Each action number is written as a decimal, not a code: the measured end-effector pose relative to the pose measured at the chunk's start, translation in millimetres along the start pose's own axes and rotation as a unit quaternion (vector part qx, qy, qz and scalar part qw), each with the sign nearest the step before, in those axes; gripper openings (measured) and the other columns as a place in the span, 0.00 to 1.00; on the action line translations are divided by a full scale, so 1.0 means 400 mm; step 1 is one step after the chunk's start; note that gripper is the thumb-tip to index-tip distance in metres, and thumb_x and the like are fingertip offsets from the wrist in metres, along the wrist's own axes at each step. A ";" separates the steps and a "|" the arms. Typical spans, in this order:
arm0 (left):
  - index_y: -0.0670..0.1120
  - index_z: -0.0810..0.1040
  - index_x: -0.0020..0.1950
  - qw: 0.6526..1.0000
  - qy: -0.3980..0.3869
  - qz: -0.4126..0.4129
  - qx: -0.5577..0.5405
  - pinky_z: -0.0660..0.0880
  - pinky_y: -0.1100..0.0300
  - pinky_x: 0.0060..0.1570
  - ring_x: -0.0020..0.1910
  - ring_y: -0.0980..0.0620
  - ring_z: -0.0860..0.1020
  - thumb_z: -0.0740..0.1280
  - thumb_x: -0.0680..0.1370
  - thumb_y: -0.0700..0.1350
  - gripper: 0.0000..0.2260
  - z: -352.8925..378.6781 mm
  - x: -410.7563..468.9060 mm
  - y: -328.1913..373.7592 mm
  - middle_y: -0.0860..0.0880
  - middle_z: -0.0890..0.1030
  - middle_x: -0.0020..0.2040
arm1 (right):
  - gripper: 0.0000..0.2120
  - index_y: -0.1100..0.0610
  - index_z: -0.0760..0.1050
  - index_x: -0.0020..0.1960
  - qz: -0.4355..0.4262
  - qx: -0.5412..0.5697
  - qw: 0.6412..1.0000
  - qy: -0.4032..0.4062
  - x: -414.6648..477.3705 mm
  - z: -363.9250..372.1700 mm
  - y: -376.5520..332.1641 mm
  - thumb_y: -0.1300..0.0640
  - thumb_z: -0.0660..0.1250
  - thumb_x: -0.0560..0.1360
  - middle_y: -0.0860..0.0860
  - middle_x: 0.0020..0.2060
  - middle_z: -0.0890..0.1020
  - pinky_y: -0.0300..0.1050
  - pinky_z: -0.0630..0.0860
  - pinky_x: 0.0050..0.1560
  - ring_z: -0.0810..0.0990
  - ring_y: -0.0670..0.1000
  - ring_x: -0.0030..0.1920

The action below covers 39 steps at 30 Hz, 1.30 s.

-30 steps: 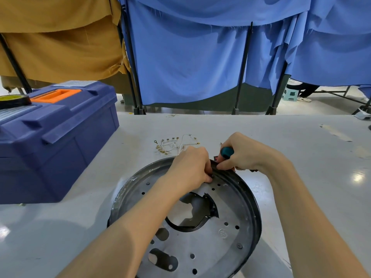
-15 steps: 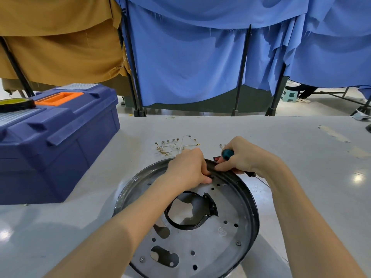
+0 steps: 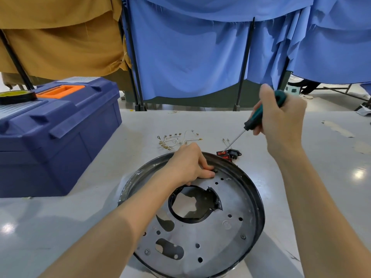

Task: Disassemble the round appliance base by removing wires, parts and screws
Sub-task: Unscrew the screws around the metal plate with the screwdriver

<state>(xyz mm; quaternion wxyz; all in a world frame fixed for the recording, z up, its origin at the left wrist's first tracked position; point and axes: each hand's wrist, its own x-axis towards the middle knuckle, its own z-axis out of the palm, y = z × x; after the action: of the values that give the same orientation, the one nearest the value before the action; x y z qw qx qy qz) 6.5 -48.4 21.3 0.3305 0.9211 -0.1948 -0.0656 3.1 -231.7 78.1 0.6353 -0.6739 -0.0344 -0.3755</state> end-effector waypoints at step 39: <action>0.45 0.85 0.49 1.000 0.003 -0.020 0.000 0.69 0.67 0.22 0.16 0.58 0.68 0.75 0.73 0.48 0.09 0.004 0.003 0.002 0.49 0.80 0.32 | 0.16 0.55 0.58 0.51 -0.014 -0.122 0.971 -0.204 -0.042 0.066 0.033 0.45 0.60 0.80 0.49 0.32 0.71 0.39 0.76 0.30 0.74 0.40 0.26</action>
<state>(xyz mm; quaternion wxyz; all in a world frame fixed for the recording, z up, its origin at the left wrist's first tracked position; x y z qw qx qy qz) 7.0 -50.3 20.5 0.3302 0.9249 -0.1755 -0.0690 10.4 -203.7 60.3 0.5221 -0.8083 -0.1269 -0.2406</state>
